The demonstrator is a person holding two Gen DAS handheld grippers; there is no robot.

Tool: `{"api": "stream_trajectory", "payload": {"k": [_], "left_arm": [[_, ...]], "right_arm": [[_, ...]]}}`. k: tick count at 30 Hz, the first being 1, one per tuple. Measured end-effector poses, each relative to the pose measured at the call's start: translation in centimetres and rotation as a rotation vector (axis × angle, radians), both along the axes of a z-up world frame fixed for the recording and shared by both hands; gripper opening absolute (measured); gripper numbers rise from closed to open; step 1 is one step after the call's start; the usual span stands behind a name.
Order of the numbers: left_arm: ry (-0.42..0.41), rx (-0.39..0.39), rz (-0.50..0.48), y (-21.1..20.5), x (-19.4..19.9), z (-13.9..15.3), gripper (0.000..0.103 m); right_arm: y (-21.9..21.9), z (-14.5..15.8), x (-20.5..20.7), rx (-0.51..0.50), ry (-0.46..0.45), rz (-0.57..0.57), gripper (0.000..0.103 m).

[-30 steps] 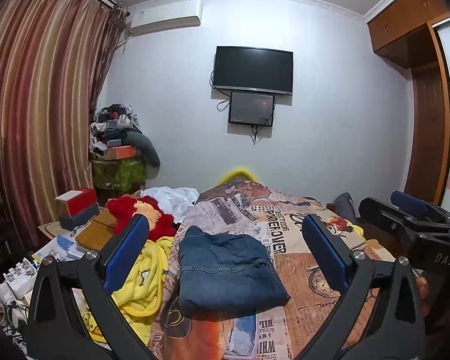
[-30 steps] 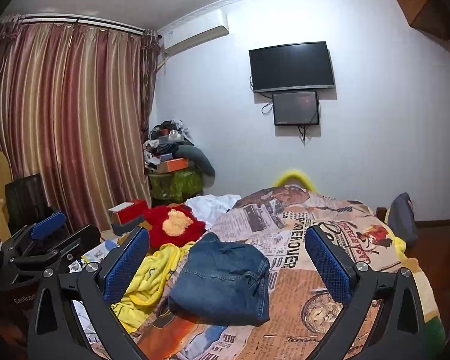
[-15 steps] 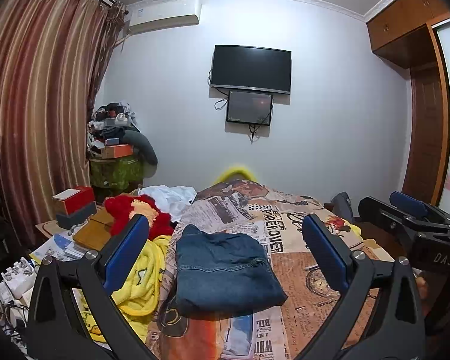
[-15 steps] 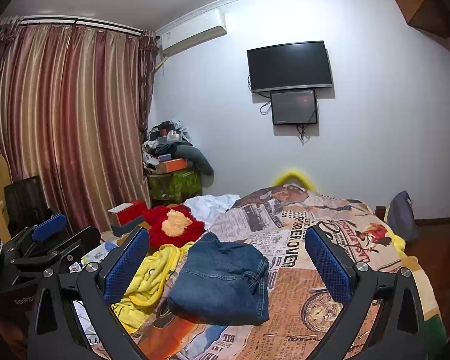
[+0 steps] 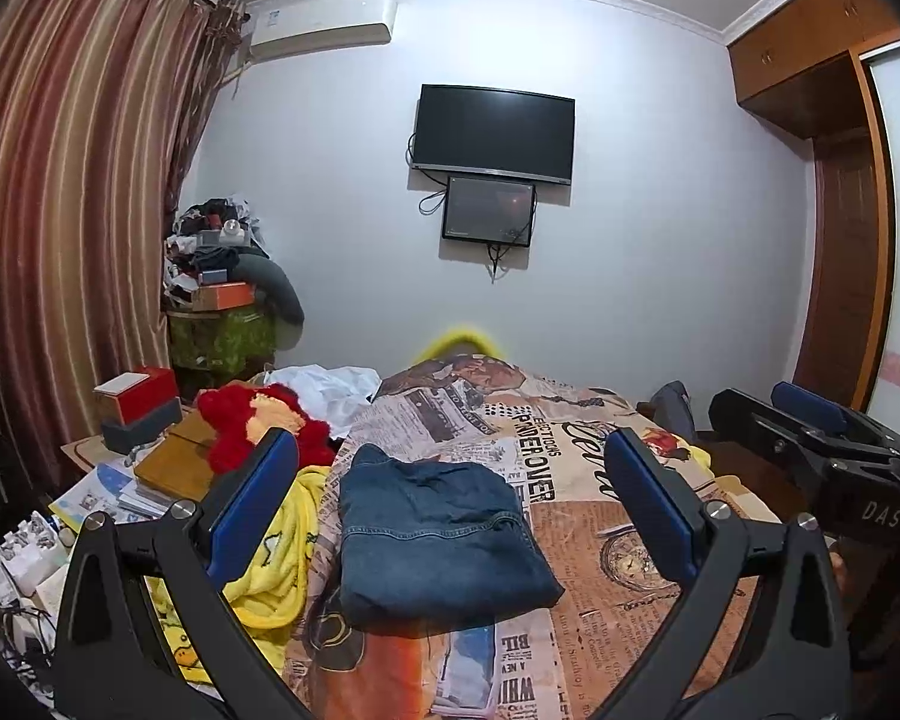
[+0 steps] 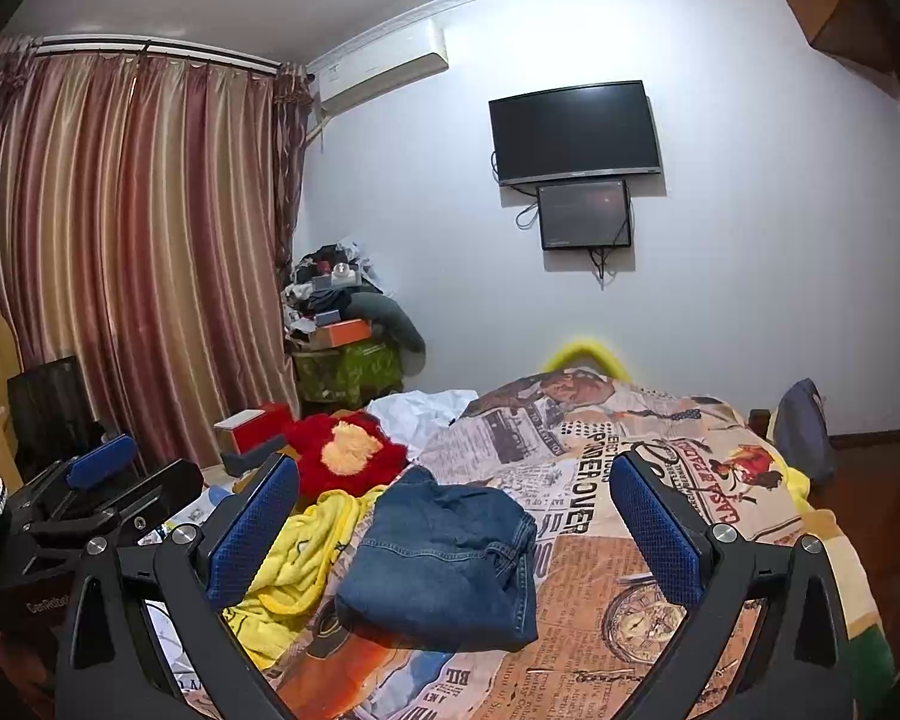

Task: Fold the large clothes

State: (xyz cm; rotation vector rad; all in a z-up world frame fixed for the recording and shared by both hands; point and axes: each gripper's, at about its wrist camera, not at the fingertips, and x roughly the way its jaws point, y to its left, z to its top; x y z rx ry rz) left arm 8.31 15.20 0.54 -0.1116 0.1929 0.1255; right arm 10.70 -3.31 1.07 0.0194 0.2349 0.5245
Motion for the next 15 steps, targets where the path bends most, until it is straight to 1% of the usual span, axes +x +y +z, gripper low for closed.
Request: {"api": "stream_trajectory", "payload": {"k": [9,15], "left_arm": [[-0.002,-0.005,-0.011,-0.22,-0.20,0.31,0.103],[0.005,-0.023,-0.017,0.24,-0.27,0.35,0.103]], "right_arm": [[0.22,-0.04,-0.02,0.002,0.003,-0.008,0.103],[0.46,-0.06,-0.07,0.002,0.006,-0.013,0.103]]}}
